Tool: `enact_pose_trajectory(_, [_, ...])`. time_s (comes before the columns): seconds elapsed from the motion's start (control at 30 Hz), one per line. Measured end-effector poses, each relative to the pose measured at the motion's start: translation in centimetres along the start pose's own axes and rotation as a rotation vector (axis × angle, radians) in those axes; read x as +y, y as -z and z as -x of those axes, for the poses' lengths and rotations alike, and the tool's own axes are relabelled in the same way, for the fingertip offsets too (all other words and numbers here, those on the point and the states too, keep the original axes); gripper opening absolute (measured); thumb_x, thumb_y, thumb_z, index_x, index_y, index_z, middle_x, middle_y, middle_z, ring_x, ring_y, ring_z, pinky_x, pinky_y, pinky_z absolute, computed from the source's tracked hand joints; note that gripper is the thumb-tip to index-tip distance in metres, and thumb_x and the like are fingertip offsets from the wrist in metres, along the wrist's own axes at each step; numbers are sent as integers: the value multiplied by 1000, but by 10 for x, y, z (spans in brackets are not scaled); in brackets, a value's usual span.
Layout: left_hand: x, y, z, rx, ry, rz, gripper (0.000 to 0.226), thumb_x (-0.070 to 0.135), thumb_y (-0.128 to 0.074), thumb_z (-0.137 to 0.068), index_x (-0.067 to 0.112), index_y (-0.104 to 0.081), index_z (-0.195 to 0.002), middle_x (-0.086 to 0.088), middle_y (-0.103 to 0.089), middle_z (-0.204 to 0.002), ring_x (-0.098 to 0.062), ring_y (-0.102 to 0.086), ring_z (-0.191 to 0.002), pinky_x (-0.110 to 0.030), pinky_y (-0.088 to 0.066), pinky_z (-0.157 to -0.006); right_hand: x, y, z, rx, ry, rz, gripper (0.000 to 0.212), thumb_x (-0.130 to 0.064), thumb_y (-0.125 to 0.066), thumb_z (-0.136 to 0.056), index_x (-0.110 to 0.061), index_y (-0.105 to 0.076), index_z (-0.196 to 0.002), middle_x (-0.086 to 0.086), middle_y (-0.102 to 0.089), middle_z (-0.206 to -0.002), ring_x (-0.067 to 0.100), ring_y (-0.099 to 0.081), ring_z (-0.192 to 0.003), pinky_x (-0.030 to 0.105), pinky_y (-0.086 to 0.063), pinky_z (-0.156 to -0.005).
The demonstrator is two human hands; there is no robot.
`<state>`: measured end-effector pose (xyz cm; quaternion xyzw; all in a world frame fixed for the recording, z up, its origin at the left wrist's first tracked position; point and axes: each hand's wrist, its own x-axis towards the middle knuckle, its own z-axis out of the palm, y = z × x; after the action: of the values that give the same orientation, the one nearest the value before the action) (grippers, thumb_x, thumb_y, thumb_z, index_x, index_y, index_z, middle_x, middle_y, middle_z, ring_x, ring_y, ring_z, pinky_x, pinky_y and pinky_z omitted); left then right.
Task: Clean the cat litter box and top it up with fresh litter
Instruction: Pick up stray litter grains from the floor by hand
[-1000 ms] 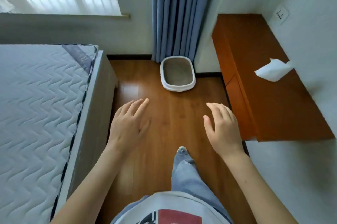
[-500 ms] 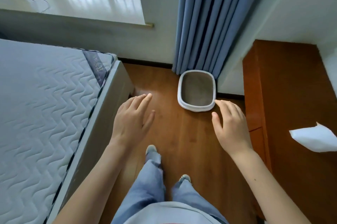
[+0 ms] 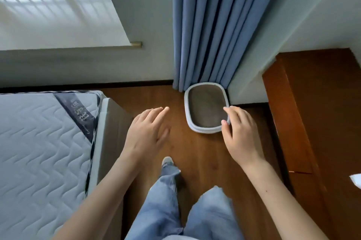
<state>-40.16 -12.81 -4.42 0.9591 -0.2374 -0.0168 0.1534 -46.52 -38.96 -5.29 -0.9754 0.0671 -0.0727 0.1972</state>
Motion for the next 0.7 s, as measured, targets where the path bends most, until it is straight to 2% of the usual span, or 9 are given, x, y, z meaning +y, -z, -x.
enact_pose_trajectory(0.13, [-32, -6, -50, -58, -25, -4, 53, 43, -37, -95, 16, -55, -137, -3, -61, -131, -26, -56, -119, -40, -46, -97, -6, -22, -48, 10, -47, -7, 39, -23, -44, -96, -5, -57, -127, 12, -59, -125, 26, -53, -118, 41, -47, -98])
enact_pose_trajectory(0.3, [-62, -44, -97, -34, 11, 17, 52, 40, -39, -94, 14, -56, -135, -3, -62, -130, -26, -57, -117, -40, -47, -95, 12, -65, -95, 1, -56, -32, 38, -22, -44, -94, -4, -58, -125, 14, -59, -123, 28, -55, -117, 43, -48, -97])
enact_pose_trajectory(0.53, [-117, -163, -151, 92, 102, 47, 47, 32, -43, -95, 8, -58, -133, -7, -63, -126, -25, -56, -113, -39, -47, -93, 81, -186, -146, -44, -40, -44, 38, -21, -43, -95, -4, -58, -125, 14, -58, -125, 27, -54, -118, 41, -46, -97])
enact_pose_trajectory(0.7, [-177, -278, -186, 58, 98, 26, 47, 31, -42, -96, 4, -58, -132, -9, -64, -123, -27, -55, -111, -37, -44, -92, 128, -295, -166, -41, -86, -51, 32, -14, -47, -97, -4, -57, -126, 15, -57, -126, 27, -55, -114, 33, -46, -91])
